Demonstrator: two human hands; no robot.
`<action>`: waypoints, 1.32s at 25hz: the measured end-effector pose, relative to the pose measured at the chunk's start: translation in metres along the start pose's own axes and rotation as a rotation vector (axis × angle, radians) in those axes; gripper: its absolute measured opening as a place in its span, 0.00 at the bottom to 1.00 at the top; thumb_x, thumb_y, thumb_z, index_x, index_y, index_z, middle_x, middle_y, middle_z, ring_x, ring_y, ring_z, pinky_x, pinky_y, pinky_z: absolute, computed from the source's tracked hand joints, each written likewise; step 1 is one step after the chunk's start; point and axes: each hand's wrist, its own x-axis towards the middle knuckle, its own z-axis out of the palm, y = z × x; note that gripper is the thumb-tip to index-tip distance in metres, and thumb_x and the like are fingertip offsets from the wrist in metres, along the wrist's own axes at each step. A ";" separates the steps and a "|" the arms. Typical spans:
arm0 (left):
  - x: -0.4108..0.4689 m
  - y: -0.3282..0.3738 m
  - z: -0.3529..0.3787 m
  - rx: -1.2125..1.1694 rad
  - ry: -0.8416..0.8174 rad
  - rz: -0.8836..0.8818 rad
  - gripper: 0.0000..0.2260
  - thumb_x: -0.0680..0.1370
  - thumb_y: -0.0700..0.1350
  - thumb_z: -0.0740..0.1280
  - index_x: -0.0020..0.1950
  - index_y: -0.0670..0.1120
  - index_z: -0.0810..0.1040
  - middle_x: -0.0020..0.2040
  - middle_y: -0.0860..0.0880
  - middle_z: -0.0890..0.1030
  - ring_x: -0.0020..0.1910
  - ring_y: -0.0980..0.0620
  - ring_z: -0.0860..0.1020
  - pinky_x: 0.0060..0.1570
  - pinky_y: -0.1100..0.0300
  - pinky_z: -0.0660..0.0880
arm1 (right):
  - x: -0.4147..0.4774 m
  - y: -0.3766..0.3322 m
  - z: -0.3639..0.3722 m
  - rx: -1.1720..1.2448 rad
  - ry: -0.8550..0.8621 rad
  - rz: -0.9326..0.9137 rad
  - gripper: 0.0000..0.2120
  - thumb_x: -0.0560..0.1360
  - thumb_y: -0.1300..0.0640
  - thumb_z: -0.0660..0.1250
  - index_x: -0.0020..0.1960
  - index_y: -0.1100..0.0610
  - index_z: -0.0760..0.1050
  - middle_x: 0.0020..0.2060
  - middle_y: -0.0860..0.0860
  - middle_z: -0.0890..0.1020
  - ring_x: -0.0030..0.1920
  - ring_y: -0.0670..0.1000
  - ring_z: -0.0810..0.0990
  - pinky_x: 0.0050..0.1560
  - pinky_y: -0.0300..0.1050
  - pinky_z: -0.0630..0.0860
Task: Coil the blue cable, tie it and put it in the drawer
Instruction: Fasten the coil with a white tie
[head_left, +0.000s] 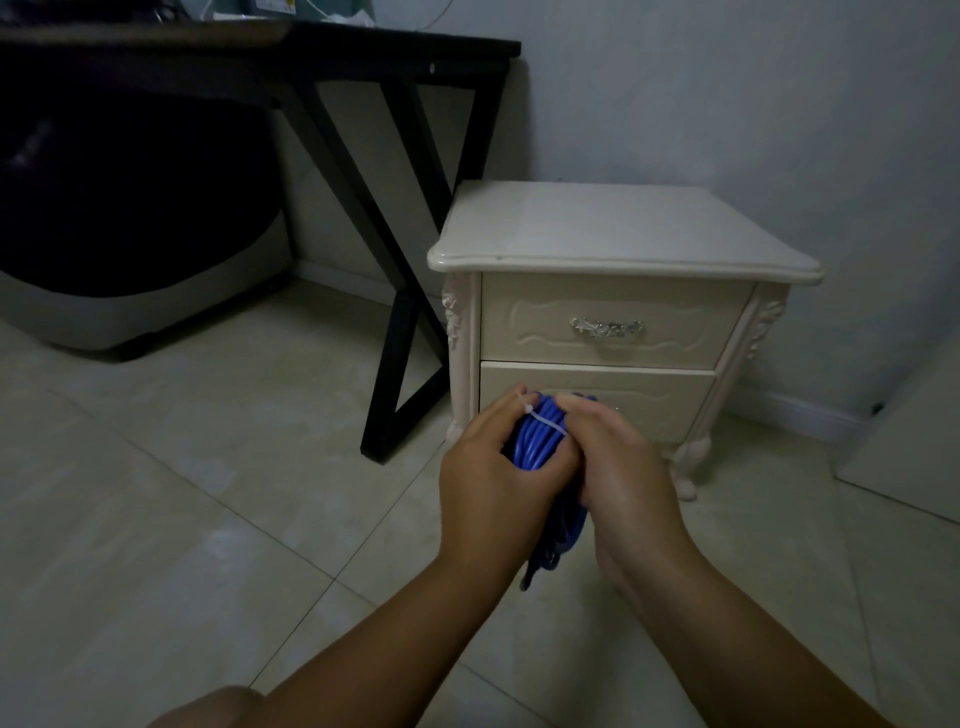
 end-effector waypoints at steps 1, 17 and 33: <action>0.001 -0.001 0.000 -0.013 0.001 -0.016 0.24 0.69 0.54 0.72 0.65 0.55 0.77 0.63 0.61 0.77 0.60 0.70 0.73 0.61 0.70 0.71 | 0.002 0.000 0.000 0.010 0.010 0.020 0.10 0.79 0.60 0.62 0.55 0.50 0.79 0.46 0.50 0.84 0.43 0.47 0.84 0.32 0.34 0.76; -0.002 -0.001 -0.001 0.019 0.022 0.048 0.24 0.72 0.45 0.74 0.67 0.53 0.75 0.69 0.59 0.72 0.62 0.75 0.67 0.57 0.81 0.63 | 0.003 0.003 0.009 0.008 0.045 -0.045 0.04 0.77 0.64 0.65 0.50 0.57 0.75 0.35 0.51 0.84 0.37 0.48 0.84 0.35 0.39 0.79; -0.002 -0.001 -0.001 -0.008 0.079 0.035 0.24 0.73 0.44 0.73 0.69 0.52 0.74 0.63 0.56 0.76 0.61 0.65 0.73 0.59 0.70 0.72 | -0.007 0.009 0.019 0.051 0.122 -0.105 0.04 0.77 0.60 0.67 0.49 0.54 0.73 0.42 0.51 0.84 0.44 0.50 0.85 0.47 0.47 0.82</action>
